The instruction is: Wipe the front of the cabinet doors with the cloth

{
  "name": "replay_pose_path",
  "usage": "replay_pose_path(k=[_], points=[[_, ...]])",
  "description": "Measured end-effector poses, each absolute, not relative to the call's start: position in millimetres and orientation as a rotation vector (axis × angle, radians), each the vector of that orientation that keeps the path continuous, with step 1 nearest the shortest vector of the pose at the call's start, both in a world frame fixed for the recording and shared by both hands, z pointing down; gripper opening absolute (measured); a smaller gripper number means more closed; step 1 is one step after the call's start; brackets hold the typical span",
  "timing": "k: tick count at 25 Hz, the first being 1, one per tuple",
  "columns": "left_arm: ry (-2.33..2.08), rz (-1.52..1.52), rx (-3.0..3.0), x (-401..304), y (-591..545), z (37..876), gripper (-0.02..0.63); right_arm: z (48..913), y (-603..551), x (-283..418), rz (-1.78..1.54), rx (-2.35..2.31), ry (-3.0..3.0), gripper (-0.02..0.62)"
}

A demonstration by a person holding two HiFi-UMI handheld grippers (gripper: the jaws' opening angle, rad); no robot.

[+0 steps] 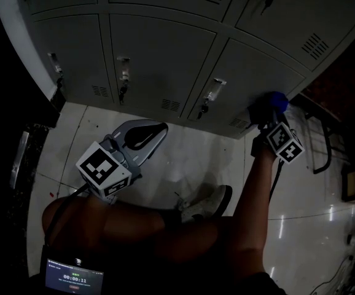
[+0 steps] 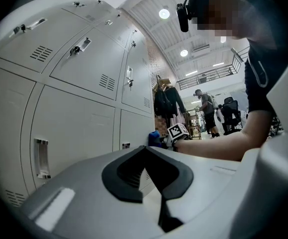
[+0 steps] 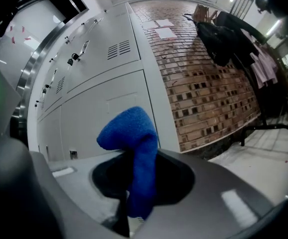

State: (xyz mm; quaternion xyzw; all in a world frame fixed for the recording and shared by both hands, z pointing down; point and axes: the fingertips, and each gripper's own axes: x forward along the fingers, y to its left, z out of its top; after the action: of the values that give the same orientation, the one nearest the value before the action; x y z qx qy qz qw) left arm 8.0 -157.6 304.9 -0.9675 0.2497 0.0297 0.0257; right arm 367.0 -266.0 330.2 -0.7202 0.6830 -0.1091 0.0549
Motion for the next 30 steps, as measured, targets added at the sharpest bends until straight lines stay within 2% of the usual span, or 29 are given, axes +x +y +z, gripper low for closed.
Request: replay_pose_path(k=[9,13,22,30], points=[[0.778,0.103,-2.983,6.7,-157.6,301.8,0.006,358.9,-290.0,218.7,-0.279,-1.926,2.499,0.074],[0.775,0.105,-2.984,6.2,-157.8,300.6,0.006,376.8,-296.7,181.0,-0.233,-1.870,2.618,0.074],[0.782,0.100,-2.985,7.1,-158.7,301.4,0.006,396.3,-308.5,171.2,-0.288,-1.831,2.626,0.074],[0.779,0.095,-2.987,7.5,-157.7,302.7,0.007,402.2,-308.9,189.1,-0.254,-1.930,2.634,0.074]])
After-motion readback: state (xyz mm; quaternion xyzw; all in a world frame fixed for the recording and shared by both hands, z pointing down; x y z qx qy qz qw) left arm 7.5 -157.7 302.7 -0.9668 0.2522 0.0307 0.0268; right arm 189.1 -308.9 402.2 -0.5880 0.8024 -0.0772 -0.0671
